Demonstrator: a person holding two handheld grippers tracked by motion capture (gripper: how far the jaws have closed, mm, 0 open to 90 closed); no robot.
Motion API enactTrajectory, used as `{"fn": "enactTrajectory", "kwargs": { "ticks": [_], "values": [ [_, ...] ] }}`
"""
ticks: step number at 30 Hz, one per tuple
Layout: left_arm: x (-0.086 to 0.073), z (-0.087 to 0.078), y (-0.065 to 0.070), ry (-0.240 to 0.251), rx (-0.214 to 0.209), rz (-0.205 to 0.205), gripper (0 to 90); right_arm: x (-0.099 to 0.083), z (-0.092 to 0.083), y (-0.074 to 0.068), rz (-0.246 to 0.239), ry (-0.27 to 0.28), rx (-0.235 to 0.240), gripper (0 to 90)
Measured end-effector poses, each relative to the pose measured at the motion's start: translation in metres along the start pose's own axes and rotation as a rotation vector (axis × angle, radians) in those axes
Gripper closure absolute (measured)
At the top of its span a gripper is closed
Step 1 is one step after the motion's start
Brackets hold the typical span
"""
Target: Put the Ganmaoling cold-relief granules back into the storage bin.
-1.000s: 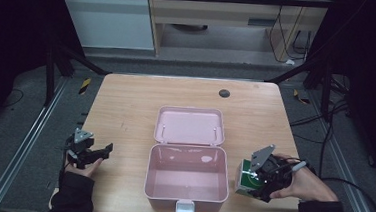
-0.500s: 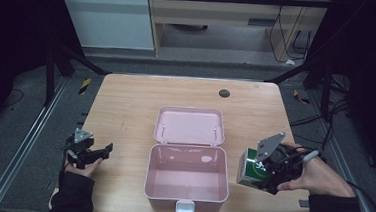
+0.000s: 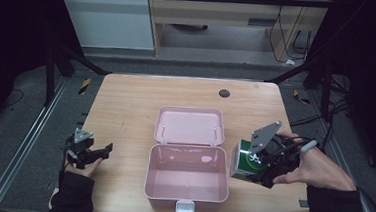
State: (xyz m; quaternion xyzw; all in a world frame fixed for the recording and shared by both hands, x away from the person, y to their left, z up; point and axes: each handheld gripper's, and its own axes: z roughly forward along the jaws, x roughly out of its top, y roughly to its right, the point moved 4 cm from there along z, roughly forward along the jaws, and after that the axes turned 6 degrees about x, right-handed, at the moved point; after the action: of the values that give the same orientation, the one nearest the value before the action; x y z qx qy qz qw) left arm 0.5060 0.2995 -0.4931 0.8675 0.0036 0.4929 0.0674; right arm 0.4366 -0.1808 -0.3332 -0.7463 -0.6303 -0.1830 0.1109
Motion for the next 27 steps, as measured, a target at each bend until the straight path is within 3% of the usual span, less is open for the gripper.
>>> {"fn": "enactTrajectory", "kwargs": {
  "ticks": [15, 27],
  "values": [
    [0.0, 0.0, 0.0, 0.003, 0.0, -0.003, 22.3, 0.039, 0.003, -0.002, -0.055, -0.014, 0.03, 16.3],
    [0.001, -0.001, -0.001, 0.003, 0.002, -0.002, 22.3, 0.065, 0.022, -0.002, -0.089, -0.025, 0.061, 16.3]
  ]
}}
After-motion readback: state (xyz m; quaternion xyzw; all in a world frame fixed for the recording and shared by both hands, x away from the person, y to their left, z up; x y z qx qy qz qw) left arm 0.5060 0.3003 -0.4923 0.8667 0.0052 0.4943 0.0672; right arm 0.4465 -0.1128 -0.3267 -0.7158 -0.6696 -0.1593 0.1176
